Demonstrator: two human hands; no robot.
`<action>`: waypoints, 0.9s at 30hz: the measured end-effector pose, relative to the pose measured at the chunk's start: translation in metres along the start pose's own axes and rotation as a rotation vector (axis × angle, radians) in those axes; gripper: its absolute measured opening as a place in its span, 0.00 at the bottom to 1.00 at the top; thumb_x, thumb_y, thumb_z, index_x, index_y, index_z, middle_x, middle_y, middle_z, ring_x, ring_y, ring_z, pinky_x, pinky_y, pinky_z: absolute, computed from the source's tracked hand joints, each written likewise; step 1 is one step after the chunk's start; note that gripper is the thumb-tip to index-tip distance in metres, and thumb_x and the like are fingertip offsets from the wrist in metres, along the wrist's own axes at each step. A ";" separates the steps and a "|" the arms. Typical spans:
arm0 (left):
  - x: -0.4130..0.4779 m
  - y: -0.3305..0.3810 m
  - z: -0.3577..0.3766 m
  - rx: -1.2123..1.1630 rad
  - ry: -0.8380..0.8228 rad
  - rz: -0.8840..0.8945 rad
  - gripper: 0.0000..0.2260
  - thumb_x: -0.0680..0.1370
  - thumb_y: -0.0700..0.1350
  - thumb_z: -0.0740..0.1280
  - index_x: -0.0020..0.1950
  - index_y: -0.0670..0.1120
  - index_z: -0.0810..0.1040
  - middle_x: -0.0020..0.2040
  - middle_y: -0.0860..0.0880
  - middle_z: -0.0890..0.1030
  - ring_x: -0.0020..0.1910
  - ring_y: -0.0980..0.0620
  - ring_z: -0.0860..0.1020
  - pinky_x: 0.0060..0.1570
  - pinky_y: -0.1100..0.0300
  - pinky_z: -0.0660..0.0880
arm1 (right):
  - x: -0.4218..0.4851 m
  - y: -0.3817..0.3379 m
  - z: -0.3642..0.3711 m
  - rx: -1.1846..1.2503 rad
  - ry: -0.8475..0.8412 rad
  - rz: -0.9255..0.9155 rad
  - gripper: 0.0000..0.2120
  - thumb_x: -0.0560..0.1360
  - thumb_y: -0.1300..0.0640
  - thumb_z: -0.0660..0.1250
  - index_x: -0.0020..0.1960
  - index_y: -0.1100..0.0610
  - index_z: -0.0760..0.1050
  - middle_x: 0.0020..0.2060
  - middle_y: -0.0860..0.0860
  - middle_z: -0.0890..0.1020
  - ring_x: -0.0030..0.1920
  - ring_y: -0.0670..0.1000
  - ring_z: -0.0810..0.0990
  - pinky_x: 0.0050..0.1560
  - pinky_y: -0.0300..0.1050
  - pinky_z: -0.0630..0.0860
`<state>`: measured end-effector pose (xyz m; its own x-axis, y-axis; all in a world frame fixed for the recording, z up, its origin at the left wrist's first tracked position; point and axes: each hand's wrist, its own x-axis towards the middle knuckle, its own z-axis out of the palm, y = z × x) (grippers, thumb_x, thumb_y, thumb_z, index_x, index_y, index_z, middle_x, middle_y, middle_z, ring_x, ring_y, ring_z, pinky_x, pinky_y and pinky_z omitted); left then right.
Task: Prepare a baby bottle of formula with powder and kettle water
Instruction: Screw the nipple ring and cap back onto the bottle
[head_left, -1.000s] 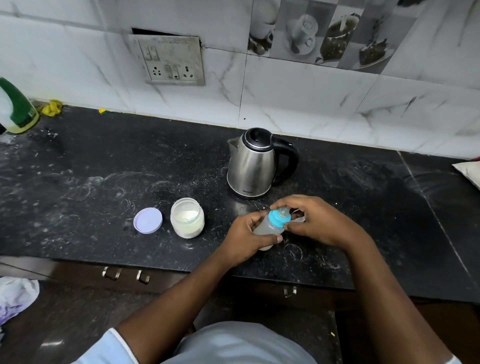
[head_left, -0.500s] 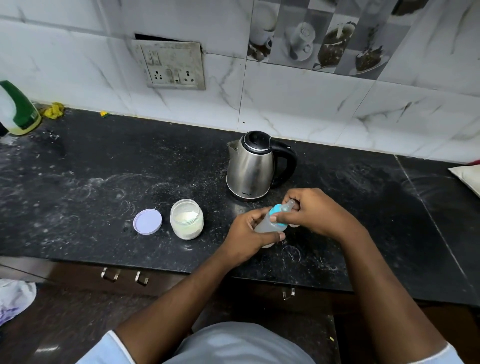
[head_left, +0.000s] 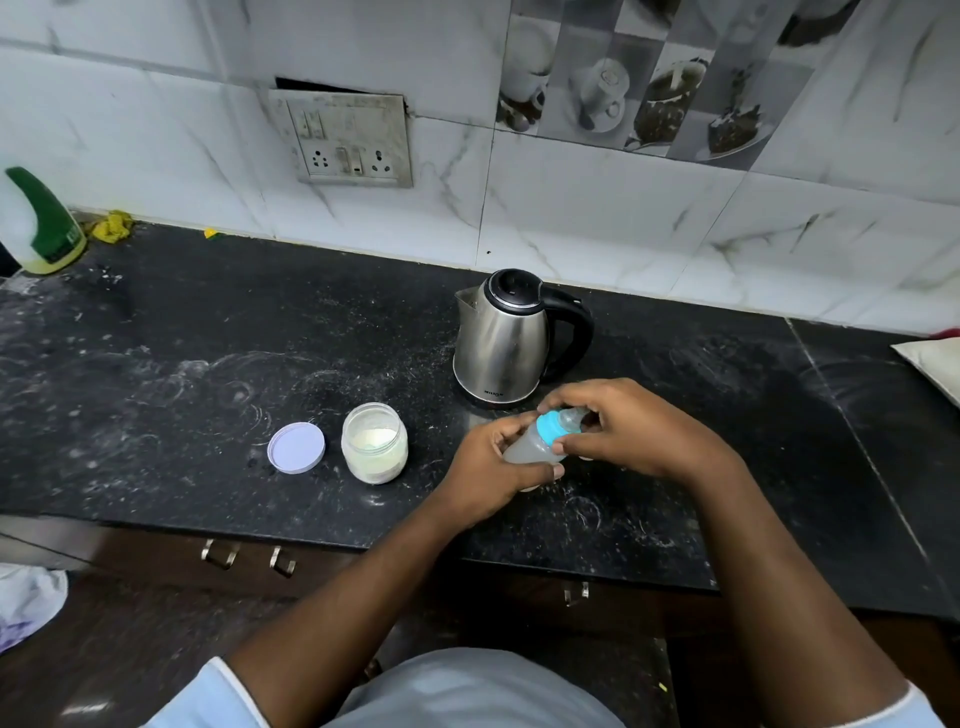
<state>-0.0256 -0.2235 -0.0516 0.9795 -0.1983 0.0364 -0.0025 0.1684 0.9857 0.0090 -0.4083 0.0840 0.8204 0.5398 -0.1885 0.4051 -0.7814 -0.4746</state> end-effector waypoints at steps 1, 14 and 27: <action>0.000 -0.001 -0.001 0.001 -0.003 -0.001 0.25 0.70 0.43 0.84 0.66 0.54 0.85 0.58 0.50 0.89 0.56 0.53 0.86 0.58 0.55 0.83 | -0.001 0.000 -0.002 0.003 0.006 -0.021 0.20 0.75 0.54 0.77 0.64 0.43 0.80 0.57 0.39 0.82 0.55 0.37 0.79 0.51 0.36 0.77; 0.003 -0.003 -0.005 0.020 0.015 0.007 0.25 0.70 0.46 0.85 0.66 0.56 0.85 0.59 0.51 0.88 0.58 0.53 0.86 0.59 0.57 0.83 | 0.009 -0.004 -0.005 -0.105 -0.028 -0.099 0.22 0.72 0.59 0.77 0.63 0.43 0.81 0.57 0.39 0.81 0.55 0.39 0.78 0.55 0.41 0.76; -0.002 -0.005 -0.004 0.075 0.041 0.039 0.21 0.71 0.46 0.84 0.63 0.53 0.86 0.59 0.50 0.89 0.59 0.48 0.87 0.63 0.43 0.83 | 0.020 -0.024 0.009 -0.437 0.115 0.200 0.35 0.72 0.21 0.60 0.31 0.53 0.72 0.26 0.48 0.76 0.26 0.47 0.74 0.27 0.44 0.61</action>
<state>-0.0268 -0.2203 -0.0570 0.9857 -0.1531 0.0699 -0.0546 0.1017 0.9933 0.0121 -0.3763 0.0837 0.9288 0.3467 -0.1309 0.3460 -0.9378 -0.0287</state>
